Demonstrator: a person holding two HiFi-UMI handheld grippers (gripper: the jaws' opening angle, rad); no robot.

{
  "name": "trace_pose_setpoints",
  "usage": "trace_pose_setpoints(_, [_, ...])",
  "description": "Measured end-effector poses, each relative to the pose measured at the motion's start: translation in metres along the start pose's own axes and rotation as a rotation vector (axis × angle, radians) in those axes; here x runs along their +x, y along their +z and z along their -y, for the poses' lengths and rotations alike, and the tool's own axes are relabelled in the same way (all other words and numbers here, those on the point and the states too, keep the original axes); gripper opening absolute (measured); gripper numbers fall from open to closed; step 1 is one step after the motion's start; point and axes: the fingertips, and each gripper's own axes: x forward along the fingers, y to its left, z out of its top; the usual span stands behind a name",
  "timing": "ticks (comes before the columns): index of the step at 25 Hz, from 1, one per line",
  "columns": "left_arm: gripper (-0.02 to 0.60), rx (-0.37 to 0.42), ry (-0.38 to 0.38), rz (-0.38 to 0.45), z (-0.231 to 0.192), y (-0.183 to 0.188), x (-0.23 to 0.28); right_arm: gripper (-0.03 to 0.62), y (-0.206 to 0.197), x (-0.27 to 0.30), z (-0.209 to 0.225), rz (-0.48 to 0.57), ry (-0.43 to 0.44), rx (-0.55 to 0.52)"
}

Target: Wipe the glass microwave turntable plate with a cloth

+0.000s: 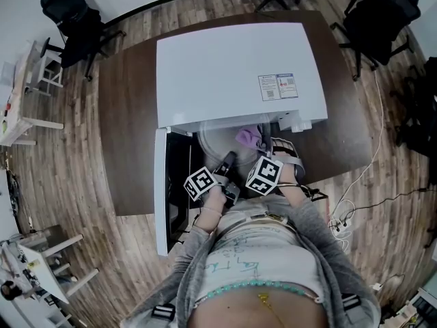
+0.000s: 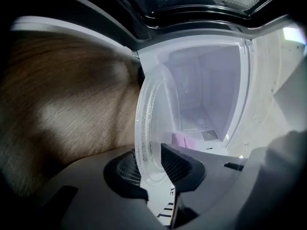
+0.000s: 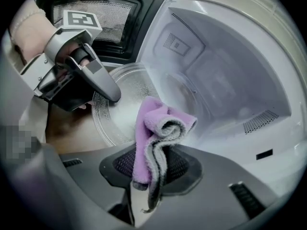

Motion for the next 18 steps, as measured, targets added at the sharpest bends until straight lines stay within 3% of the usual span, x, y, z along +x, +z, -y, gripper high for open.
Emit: trace_pose_setpoints(18, [0.097, 0.004, 0.004, 0.013, -0.001, -0.002, 0.000, 0.123, 0.016, -0.010, -0.036, 0.052, 0.125, -0.145])
